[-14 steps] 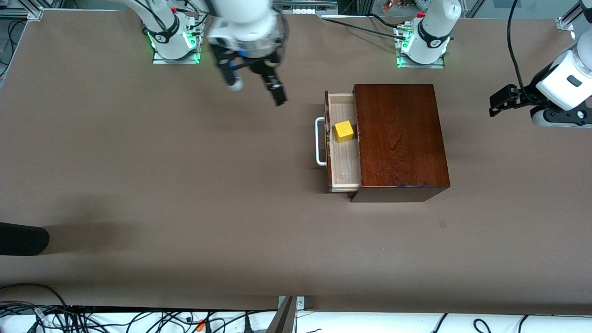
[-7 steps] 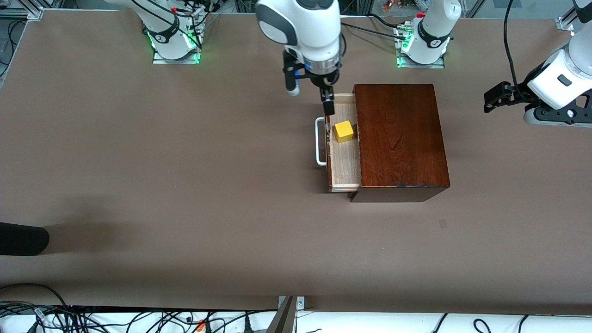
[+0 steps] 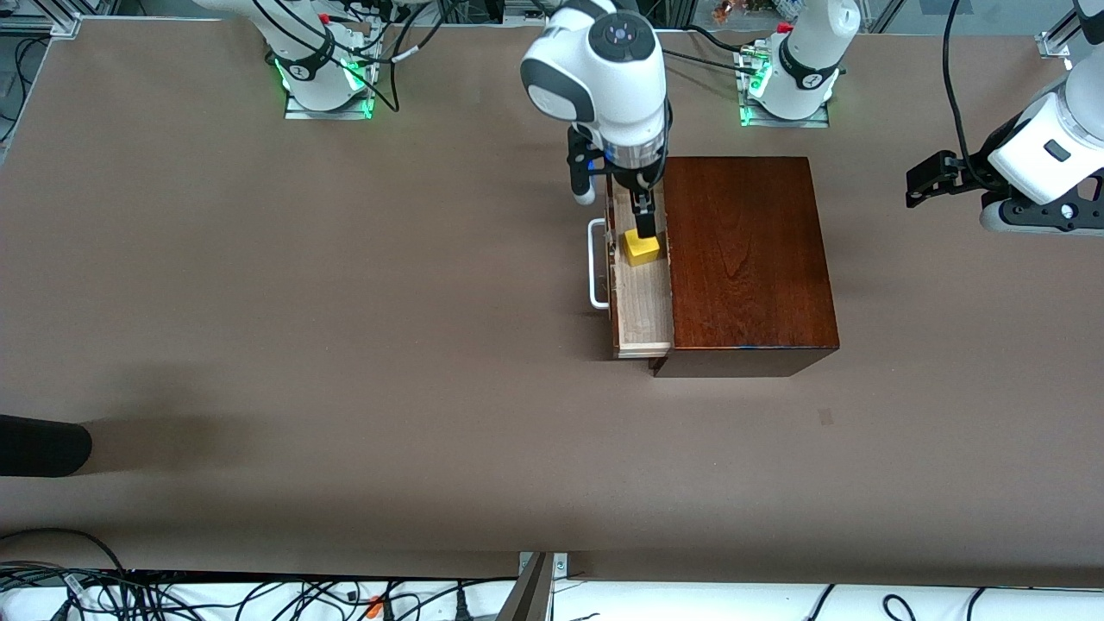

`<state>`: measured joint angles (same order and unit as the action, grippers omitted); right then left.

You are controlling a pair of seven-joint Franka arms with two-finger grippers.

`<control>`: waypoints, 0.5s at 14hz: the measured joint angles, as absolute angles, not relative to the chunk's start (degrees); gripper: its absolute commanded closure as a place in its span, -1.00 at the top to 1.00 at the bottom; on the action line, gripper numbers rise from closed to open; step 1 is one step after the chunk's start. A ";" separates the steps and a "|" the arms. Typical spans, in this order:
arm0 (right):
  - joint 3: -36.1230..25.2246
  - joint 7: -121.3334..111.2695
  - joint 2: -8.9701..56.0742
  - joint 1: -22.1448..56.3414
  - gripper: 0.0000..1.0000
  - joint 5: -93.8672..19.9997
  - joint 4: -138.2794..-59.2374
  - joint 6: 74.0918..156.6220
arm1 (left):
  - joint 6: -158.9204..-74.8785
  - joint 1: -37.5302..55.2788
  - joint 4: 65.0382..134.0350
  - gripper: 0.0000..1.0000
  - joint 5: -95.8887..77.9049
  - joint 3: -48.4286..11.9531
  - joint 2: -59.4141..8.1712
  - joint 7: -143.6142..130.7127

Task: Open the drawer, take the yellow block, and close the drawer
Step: 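Lower the right gripper into the drawer and grasp the yellow cube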

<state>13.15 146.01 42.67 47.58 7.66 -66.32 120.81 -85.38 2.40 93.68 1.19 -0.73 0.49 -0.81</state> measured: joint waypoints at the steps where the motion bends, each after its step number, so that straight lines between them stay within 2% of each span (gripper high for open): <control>1: 12.86 146.01 43.39 47.59 0.99 7.69 -66.26 121.03 | -85.34 2.36 93.68 1.00 1.19 -0.73 0.49 -0.81; 7: 12.48 145.99 46.46 47.75 0.99 9.59 -66.08 122.75 | -85.29 2.32 93.68 1.00 1.19 -0.73 0.48 -0.81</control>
